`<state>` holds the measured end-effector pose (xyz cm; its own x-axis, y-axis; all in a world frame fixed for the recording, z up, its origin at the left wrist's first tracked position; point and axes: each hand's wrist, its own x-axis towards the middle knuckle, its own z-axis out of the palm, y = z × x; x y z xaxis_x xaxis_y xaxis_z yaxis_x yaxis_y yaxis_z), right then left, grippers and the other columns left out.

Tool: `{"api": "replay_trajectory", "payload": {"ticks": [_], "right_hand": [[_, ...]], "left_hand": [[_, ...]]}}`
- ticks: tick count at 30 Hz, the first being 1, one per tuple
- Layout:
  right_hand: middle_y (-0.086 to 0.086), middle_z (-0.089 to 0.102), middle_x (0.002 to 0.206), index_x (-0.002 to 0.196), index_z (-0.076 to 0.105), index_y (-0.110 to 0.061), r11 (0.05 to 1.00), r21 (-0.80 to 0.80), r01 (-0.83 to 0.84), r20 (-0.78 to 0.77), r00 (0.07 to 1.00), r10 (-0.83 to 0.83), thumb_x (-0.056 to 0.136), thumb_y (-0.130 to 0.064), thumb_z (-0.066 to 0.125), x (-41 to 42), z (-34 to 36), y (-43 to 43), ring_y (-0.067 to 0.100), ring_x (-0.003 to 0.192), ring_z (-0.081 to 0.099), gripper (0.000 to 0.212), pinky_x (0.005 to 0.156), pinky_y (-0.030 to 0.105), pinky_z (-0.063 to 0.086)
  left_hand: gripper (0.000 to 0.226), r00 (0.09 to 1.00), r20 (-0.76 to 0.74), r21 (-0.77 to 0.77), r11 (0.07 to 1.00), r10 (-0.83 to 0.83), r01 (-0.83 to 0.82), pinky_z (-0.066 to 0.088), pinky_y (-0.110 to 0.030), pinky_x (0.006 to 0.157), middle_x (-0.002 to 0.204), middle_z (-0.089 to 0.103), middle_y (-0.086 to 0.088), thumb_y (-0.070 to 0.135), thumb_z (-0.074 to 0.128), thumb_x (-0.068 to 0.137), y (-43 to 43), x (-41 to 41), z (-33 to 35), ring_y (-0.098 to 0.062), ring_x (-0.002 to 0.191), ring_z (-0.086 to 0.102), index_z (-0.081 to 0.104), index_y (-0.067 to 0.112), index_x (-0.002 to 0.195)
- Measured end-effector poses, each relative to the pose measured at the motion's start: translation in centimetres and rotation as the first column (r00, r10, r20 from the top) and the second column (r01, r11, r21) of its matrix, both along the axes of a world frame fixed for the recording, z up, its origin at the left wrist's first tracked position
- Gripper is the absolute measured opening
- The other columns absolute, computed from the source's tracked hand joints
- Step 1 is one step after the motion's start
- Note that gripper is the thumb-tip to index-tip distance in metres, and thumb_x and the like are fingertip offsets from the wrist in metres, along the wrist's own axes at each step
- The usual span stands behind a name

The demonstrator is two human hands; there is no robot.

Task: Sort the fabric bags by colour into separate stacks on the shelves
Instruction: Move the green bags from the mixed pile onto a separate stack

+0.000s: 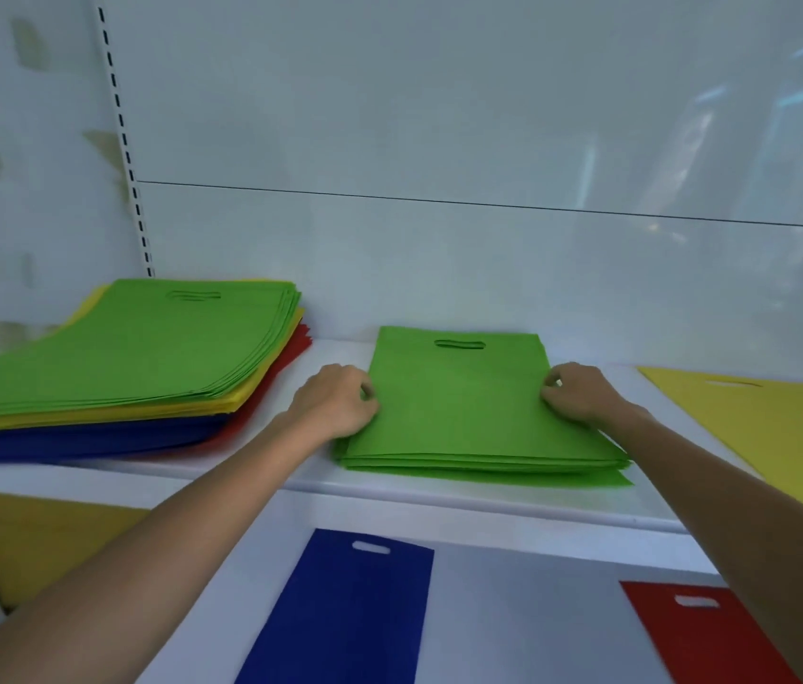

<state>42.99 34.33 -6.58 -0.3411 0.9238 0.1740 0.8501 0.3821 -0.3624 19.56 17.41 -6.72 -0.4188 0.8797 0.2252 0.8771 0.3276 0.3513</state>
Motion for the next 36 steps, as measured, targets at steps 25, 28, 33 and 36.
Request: {"api": "replay_trajectory", "payload": {"ticks": [25, 28, 33, 36], "right_hand": [[0.012, 0.055, 0.127, 0.124, 0.056, -0.007, 0.940, 0.225, -0.255, -0.204, 0.931, 0.302, 0.085, -0.011, 0.056, -21.6, 6.5, -8.5, 0.026, 0.116, 0.051, 0.039, 0.097, 0.032, 0.040], [0.012, 0.056, 0.126, 0.124, 0.056, -0.009, 0.940, 0.197, -0.278, -0.210, 0.925, 0.317, 0.085, -0.013, 0.057, -25.8, 6.6, -9.9, 0.027, 0.115, 0.052, 0.039, 0.098, 0.035, 0.043], [0.021, 0.065, 0.102, 0.101, 0.063, 0.008, 0.955, 0.122, -0.270, -0.166, 0.943, 0.288, 0.084, -0.013, 0.062, -30.6, 6.7, -11.9, 0.032, 0.099, 0.057, 0.027, 0.084, 0.036, 0.048], [0.011, 0.053, 0.072, 0.073, 0.054, -0.002, 0.969, 0.029, -0.246, -0.103, 0.963, 0.247, 0.085, -0.022, 0.066, -32.3, 6.0, -12.9, 0.023, 0.075, 0.052, 0.026, 0.067, 0.030, 0.046]], "left_hand": [[0.035, 0.979, -0.088, 0.082, 0.980, 0.186, -0.179, 0.037, -0.039, 0.106, 0.133, 0.054, -0.007, 0.019, 0.055, 0.091, -10.6, -17.4, 6.8, -0.025, 0.123, 0.049, 0.058, 0.012, 0.125], [0.034, 0.958, -0.077, 0.045, 0.961, 0.275, -0.272, 0.040, -0.037, 0.103, 0.132, 0.055, -0.010, 0.021, 0.054, 0.090, -13.6, -22.1, 6.3, -0.028, 0.121, 0.050, 0.059, 0.014, 0.124], [0.033, 0.938, -0.044, -0.018, 0.939, 0.343, -0.344, 0.045, -0.036, 0.093, 0.124, 0.059, -0.013, 0.029, 0.043, 0.095, -16.7, -27.3, 4.8, -0.030, 0.114, 0.053, 0.064, 0.012, 0.113], [0.030, 0.948, 0.012, -0.065, 0.947, 0.317, -0.316, 0.044, -0.029, 0.074, 0.102, 0.064, -0.009, 0.033, 0.045, 0.095, -17.5, -28.9, 4.3, -0.026, 0.096, 0.057, 0.064, 0.009, 0.096]]}}
